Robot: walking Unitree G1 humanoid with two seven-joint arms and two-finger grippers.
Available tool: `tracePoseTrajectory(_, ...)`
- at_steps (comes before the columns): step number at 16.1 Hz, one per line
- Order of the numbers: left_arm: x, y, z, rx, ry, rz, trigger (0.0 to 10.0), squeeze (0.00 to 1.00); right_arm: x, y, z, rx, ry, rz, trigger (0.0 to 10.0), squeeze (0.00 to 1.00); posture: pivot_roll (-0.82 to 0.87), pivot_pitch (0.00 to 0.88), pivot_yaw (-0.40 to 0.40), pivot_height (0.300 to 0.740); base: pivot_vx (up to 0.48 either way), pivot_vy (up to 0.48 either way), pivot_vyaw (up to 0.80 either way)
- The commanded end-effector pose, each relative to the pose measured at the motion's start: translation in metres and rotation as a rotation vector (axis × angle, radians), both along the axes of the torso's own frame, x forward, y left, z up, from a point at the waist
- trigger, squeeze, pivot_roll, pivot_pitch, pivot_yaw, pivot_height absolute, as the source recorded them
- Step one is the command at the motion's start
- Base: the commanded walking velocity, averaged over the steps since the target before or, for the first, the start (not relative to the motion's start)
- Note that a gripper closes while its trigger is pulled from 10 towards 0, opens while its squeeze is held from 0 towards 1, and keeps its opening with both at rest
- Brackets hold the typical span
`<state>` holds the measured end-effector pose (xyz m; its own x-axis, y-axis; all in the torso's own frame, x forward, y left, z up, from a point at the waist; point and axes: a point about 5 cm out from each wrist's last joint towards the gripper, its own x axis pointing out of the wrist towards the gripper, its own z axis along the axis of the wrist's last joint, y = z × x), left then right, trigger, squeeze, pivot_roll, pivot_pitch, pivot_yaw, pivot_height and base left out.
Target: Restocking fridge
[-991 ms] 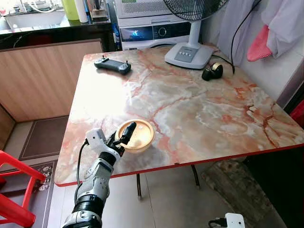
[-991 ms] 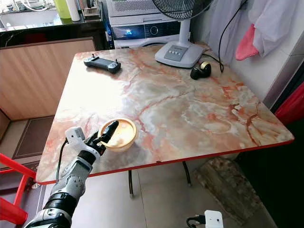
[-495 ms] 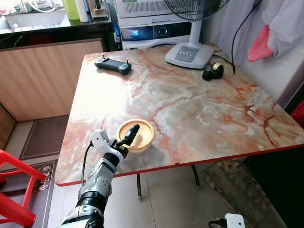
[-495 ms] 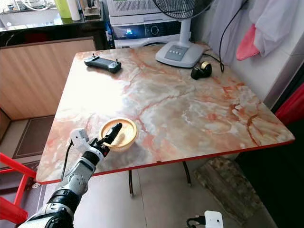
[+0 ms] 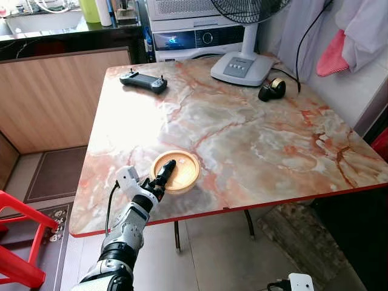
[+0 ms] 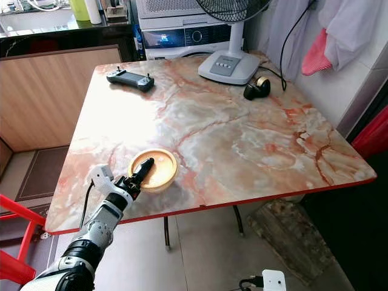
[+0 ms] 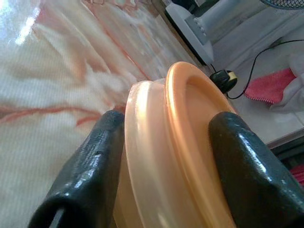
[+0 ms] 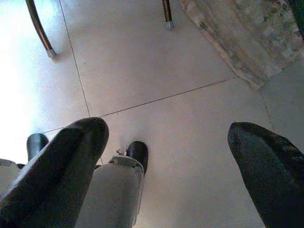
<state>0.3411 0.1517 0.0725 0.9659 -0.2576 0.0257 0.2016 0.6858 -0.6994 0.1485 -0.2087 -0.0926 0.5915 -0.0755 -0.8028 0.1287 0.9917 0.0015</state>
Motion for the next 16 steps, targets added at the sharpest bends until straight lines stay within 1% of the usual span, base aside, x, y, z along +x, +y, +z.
tracePoseTrajectory(1, 0.002, 0.003, 0.003, -0.005, -0.008, 0.019, 0.0, 0.00, -0.002, -0.001, 0.000, -0.003, -0.004, 0.004, 10.0, 0.00, -0.06, 0.029, -0.007, 0.740, 0.000, 0.000, 0.00)
tracePoseTrajectory(7, 0.004, 0.012, 0.010, -0.014, -0.045, 0.053, 0.0, 0.00, -0.001, -0.001, 0.000, -0.004, -0.006, 0.006, 10.0, 0.00, -0.06, 0.013, -0.001, 0.740, 0.000, 0.000, 0.00)
tracePoseTrajectory(8, 0.005, 0.013, 0.015, -0.012, -0.069, 0.055, 0.0, 0.00, -0.001, 0.000, 0.000, -0.003, -0.007, 0.006, 10.0, 0.00, -0.06, 0.001, 0.002, 0.740, 0.000, 0.000, 0.00)
tracePoseTrajectory(11, 0.008, 0.018, 0.030, 0.008, -0.127, 0.054, 0.0, 0.00, 0.001, 0.001, 0.000, 0.000, -0.009, 0.008, 10.0, 0.00, -0.05, 0.000, 0.012, 0.740, 0.000, 0.000, 0.00)
tracePoseTrajectory(13, 0.008, 0.020, 0.036, 0.013, -0.148, 0.059, 0.0, 0.00, 0.002, 0.002, 0.001, 0.001, -0.011, 0.008, 10.0, 0.00, -0.05, 0.000, 0.019, 0.740, 0.000, 0.000, 0.00)
tracePoseTrajectory(14, 0.008, 0.020, 0.037, 0.013, -0.151, 0.060, 0.0, 0.00, 0.002, 0.002, 0.001, 0.002, -0.011, 0.008, 10.0, 0.00, -0.05, 0.000, 0.019, 0.740, 0.000, 0.000, 0.00)
tracePoseTrajectory(16, 0.004, 0.020, 0.048, 0.049, -0.189, 0.063, 0.0, 0.00, 0.005, 0.004, 0.002, 0.006, -0.018, -0.007, 10.0, 0.00, -0.05, 0.000, 0.039, 0.740, 0.000, 0.000, 0.00)
